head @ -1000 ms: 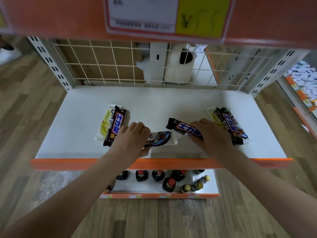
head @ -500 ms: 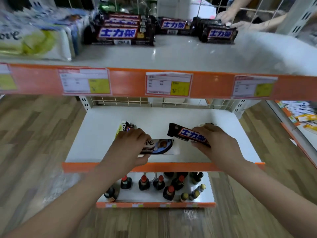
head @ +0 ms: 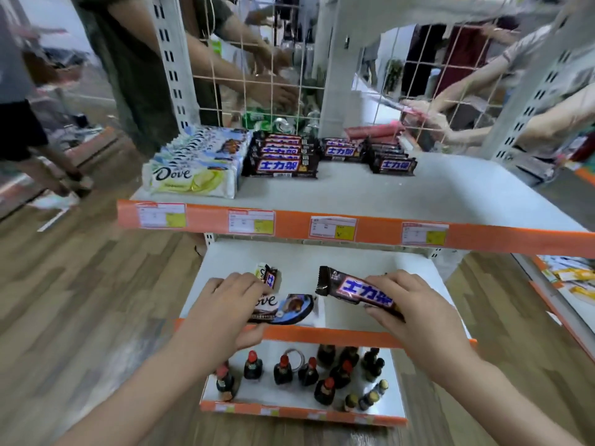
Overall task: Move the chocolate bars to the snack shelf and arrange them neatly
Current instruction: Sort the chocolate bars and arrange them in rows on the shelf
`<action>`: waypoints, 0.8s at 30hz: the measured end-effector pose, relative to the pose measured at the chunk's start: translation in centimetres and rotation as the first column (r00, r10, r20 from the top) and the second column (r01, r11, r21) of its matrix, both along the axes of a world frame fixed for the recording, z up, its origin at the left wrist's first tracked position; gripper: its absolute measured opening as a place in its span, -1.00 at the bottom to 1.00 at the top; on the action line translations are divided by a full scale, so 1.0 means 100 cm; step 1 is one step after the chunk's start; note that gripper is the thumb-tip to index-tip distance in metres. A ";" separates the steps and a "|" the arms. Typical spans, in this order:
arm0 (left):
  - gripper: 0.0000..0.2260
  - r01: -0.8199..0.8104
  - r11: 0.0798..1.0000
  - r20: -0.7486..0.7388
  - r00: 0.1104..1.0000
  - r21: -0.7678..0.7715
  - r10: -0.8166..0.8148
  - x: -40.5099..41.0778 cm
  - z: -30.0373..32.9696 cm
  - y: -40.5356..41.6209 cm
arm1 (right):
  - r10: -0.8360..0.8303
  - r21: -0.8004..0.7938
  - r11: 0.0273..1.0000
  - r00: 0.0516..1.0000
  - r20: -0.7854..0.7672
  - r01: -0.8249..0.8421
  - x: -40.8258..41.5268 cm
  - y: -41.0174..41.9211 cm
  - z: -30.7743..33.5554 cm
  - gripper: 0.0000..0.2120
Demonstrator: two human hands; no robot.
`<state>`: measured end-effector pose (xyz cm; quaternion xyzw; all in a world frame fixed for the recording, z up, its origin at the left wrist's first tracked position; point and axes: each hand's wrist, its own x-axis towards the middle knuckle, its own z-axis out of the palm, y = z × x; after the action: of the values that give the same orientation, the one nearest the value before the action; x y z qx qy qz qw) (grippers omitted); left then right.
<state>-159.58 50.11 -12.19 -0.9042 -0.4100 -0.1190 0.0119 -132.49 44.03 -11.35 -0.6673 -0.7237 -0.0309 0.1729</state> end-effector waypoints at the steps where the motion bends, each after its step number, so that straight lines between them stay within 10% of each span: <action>1: -0.57 0.001 1.000 -0.006 1.000 0.017 -0.001 -0.004 0.008 -0.003 | 0.004 0.014 1.000 1.000 -0.004 -0.004 -0.004 -0.004 0.007 -0.64; 24: -0.63 -0.070 0.995 0.083 0.994 0.075 0.064 -0.078 0.093 0.002 | 0.098 0.147 0.982 0.987 0.126 -0.116 -0.079 0.008 0.092 -0.60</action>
<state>-167.38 50.32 -2.85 -0.8832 -0.4354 -0.1707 0.0346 -140.36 44.84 -2.20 -0.6090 -0.7631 -0.1165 0.1821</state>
